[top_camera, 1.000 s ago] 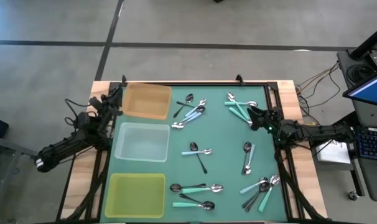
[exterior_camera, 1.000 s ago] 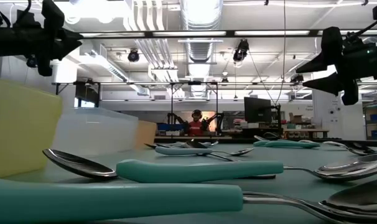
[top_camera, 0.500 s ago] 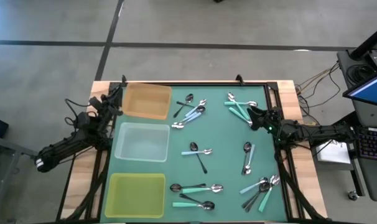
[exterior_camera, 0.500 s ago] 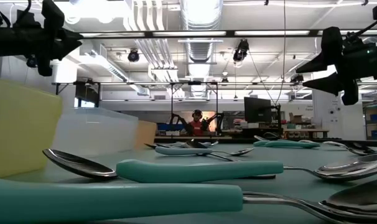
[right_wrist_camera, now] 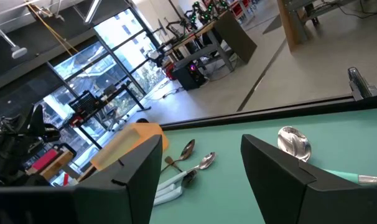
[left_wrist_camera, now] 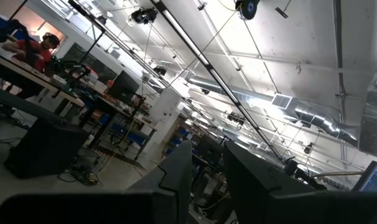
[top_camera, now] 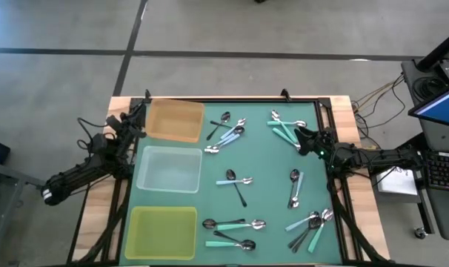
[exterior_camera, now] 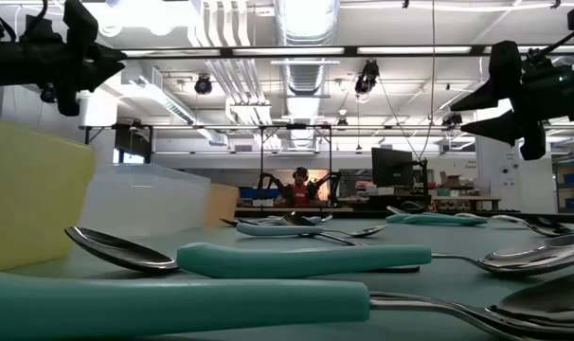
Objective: Sort silverware by color (type)
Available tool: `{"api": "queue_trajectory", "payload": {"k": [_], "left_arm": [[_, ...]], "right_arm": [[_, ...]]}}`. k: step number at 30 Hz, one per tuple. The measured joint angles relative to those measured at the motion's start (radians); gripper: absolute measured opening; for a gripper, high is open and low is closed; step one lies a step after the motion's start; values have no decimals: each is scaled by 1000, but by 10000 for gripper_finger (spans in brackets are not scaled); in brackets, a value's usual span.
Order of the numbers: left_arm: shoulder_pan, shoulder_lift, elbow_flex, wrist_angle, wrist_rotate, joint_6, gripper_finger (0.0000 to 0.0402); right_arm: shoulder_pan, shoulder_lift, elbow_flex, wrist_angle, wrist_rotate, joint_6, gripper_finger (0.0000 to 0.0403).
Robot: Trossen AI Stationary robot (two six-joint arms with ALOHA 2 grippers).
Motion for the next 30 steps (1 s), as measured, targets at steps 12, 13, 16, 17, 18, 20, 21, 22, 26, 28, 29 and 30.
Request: {"api": "queue_trajectory", "payload": {"k": [12, 13, 16, 17, 18, 20, 21, 22, 26, 28, 29, 30], "left_arm": [[0, 0, 0, 0, 0, 0, 75], [0, 0, 0, 0, 0, 0, 75], [0, 0, 0, 0, 0, 0, 75], [0, 0, 0, 0, 0, 0, 75], [0, 0, 0, 0, 0, 0, 75], [0, 0, 0, 0, 0, 0, 75], [0, 0, 0, 0, 0, 0, 75], [0, 0, 0, 0, 0, 0, 75], [0, 0, 0, 0, 0, 0, 75], [0, 0, 0, 0, 0, 0, 75], [0, 0, 0, 0, 0, 0, 75], [0, 0, 0, 0, 0, 0, 75]], "right_arm": [[0, 0, 0, 0, 31, 0, 210], [0, 0, 0, 0, 34, 0, 210], [0, 0, 0, 2, 34, 15, 210], [0, 0, 0, 2, 34, 20, 210], [0, 0, 0, 2, 34, 20, 210], [0, 0, 0, 4, 34, 12, 210], [0, 0, 0, 8, 35, 12, 210], [0, 0, 0, 16, 36, 11, 210], [0, 0, 0, 25, 35, 12, 210], [0, 0, 0, 36, 14, 71, 210], [-1, 0, 0, 42, -7, 96, 210], [-1, 0, 0, 51, -30, 109, 210]]}}
